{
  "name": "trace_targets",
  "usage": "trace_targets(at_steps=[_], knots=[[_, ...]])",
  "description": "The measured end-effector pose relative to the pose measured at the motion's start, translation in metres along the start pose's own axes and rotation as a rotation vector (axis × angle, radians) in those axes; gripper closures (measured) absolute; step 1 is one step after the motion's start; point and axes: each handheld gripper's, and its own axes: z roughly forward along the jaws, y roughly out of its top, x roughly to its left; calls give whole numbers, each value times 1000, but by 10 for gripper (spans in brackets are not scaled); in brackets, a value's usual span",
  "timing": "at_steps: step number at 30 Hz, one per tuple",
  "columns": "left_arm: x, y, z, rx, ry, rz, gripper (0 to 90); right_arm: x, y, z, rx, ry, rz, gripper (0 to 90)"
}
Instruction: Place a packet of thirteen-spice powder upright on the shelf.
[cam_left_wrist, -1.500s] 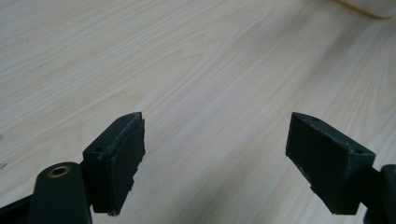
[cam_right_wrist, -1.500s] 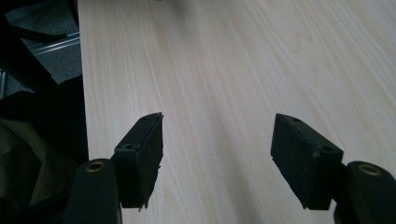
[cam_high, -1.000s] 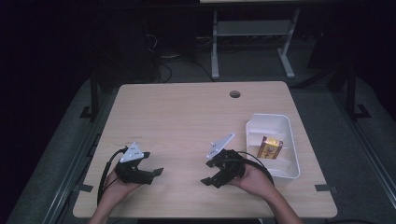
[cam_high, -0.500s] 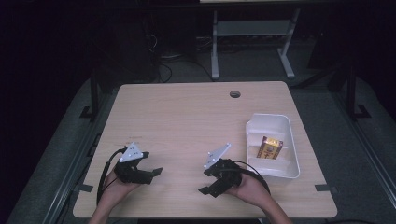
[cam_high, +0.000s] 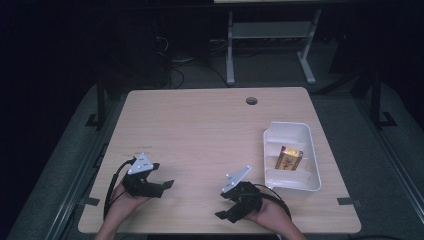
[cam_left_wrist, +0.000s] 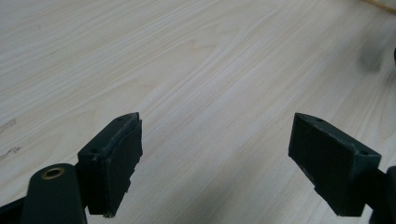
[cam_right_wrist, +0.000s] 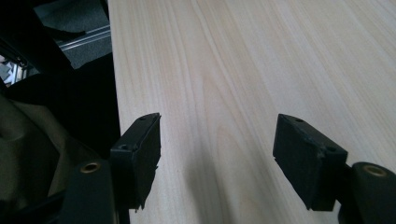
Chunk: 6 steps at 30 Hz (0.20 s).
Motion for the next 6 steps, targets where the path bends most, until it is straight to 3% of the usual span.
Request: trace_targets(at_steps=[6], knots=[[-1, 0, 0, -3, 1, 0, 171, 1, -3, 3, -5, 4, 0, 311]])
